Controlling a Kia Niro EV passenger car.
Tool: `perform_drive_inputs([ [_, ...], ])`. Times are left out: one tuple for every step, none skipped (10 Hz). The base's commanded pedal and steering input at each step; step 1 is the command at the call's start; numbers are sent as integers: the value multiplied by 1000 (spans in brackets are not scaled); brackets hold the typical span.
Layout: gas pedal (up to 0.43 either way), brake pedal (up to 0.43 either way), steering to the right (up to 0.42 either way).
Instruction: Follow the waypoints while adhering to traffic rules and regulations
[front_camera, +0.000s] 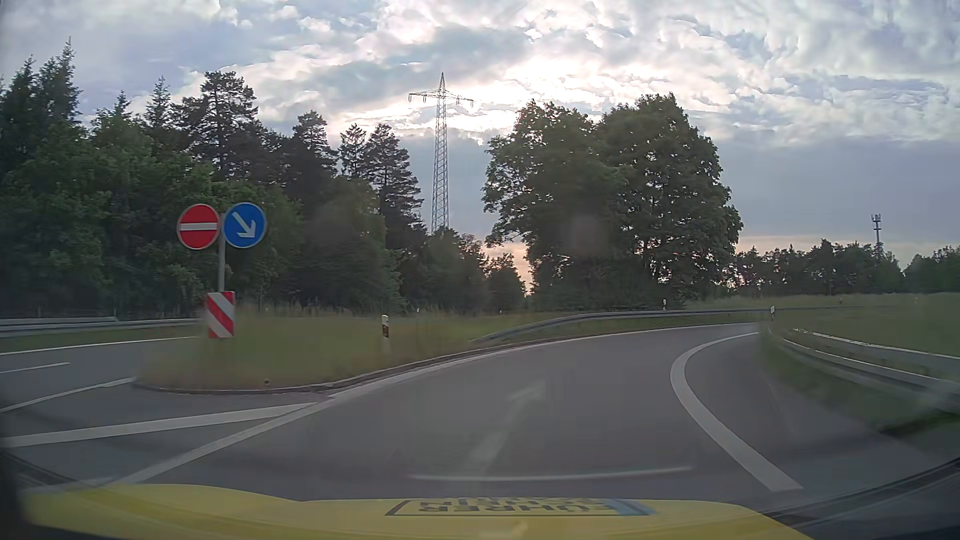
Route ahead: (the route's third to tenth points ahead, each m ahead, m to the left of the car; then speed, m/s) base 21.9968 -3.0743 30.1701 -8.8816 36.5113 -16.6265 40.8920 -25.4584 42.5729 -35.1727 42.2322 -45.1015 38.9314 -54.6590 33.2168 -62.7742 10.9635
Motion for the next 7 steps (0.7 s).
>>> perform_drive_inputs([
  [87, 0, 111],
  [98, 0, 111],
  [98, 0, 112],
  [98, 0, 112],
  [98, 0, 112],
  [110, 0, 112],
  [110, 0, 112],
])
